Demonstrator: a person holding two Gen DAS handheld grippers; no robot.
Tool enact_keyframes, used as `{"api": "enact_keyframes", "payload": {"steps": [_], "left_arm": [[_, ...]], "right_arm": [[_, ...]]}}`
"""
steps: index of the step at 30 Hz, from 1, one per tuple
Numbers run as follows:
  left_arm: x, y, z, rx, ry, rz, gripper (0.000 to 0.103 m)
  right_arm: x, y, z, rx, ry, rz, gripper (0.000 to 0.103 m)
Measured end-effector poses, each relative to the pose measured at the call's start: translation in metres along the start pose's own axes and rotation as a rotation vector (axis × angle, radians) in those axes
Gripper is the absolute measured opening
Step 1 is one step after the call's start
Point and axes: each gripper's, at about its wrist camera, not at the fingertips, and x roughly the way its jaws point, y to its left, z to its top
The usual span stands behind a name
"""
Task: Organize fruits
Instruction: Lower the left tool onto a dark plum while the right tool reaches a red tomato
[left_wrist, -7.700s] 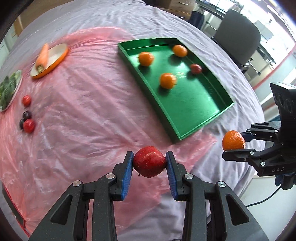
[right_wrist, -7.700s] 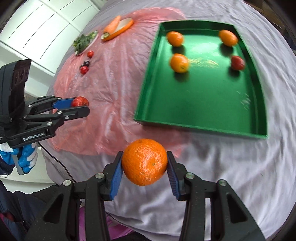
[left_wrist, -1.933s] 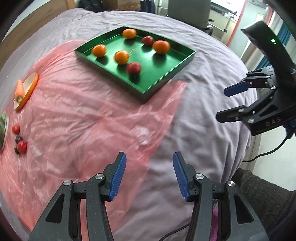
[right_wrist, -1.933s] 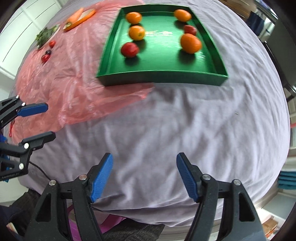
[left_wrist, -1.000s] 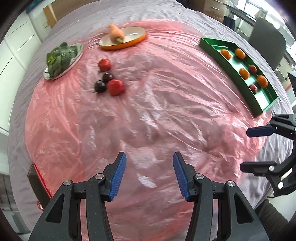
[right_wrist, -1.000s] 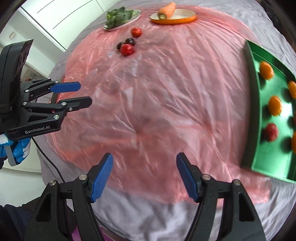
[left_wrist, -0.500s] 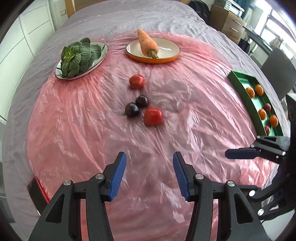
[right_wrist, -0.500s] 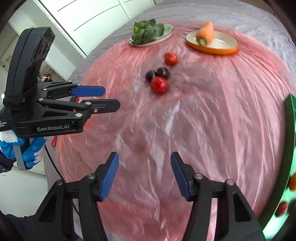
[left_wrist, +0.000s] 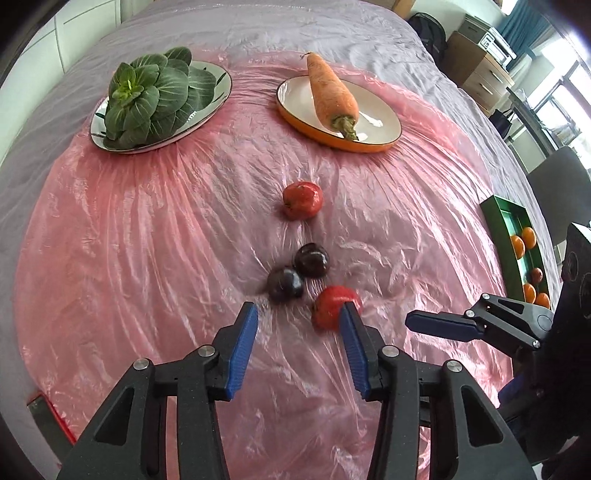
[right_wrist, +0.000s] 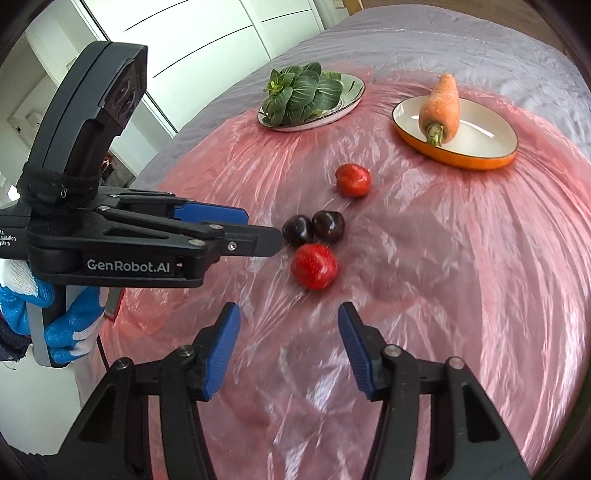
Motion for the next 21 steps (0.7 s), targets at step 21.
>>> {"api": "enact_keyframes", "payload": {"steps": [21], "left_arm": [[0.041,0.009,0.017,0.022,0.077,0.007,0.032]], "right_arm": [[0.044,-0.007,0.029,-0.116,0.049,-0.019,0.093]]}}
